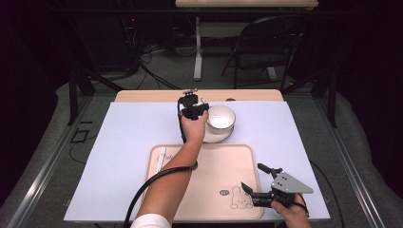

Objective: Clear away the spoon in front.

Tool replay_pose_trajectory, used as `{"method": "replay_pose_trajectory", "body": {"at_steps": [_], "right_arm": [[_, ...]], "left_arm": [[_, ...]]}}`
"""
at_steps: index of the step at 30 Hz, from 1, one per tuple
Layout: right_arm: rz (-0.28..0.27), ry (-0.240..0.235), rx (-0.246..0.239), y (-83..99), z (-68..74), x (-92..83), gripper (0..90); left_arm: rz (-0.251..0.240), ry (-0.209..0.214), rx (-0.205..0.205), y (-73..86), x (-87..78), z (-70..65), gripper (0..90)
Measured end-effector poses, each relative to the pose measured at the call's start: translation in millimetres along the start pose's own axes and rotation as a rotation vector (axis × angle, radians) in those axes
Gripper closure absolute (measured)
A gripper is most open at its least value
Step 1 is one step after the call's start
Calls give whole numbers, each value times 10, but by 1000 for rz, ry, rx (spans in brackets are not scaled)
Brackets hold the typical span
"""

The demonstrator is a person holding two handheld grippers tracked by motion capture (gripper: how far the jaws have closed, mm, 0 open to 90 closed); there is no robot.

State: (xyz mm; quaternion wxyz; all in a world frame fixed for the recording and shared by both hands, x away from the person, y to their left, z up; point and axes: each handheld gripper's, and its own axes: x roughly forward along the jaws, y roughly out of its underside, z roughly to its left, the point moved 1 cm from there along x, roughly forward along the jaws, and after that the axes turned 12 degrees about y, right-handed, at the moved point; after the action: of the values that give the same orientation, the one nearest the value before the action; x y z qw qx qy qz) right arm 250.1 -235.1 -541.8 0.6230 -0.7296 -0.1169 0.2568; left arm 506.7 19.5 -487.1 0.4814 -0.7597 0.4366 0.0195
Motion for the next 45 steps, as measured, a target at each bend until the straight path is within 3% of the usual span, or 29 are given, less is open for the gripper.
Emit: {"method": "replay_pose_trajectory", "body": {"at_steps": [15,29,32,45], "right_arm": [[-3,0,-4,-2,-7,-3,141],[-2,2,-5,-2,-5,-2,141],[-2,3,-5,-2,-7,-3,141],[-3,5,-2,0,-6,0,141]], "left_arm": [[15,37,36,-49,-17,-158,858],[10,73,70,-256,-296,-261,858],[22,84,92,-281,-346,-274,858],[61,120,108,-314,-583,-177,858]]}}
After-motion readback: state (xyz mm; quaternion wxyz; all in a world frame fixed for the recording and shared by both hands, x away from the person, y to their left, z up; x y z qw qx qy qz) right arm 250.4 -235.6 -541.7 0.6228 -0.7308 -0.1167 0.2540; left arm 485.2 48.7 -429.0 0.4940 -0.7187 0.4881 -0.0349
